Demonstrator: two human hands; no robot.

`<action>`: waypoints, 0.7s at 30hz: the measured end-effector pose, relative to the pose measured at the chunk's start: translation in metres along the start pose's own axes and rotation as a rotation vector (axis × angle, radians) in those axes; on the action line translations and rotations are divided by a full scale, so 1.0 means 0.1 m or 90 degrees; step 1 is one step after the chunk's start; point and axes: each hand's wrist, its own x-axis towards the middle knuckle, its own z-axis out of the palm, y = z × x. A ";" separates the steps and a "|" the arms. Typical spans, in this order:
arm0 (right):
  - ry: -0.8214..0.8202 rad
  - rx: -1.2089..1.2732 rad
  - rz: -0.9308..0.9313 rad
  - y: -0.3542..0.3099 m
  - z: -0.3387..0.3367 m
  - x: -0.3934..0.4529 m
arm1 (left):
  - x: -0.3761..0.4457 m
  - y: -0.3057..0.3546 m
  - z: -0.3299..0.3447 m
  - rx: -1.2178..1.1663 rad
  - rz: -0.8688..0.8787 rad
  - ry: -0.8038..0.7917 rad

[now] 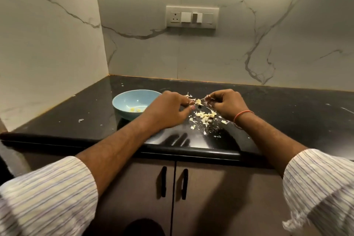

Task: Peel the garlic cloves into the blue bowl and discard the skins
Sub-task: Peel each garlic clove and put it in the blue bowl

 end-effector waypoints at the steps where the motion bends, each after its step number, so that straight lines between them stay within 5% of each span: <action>1: -0.023 -0.036 0.006 0.06 -0.04 0.01 | 0.04 0.03 0.11 0.011 -0.006 -0.031; 8: -0.024 -0.075 -0.028 0.29 -0.15 0.05 | 0.26 -0.14 0.63 0.017 -0.101 -0.093; 15: -0.199 -0.242 -0.114 0.42 -0.21 0.18 | 0.47 -0.26 0.80 -0.061 -0.064 -0.095; 21: -0.190 -0.207 -0.139 0.50 -0.11 0.31 | 0.49 -0.36 0.87 -0.132 -0.071 -0.033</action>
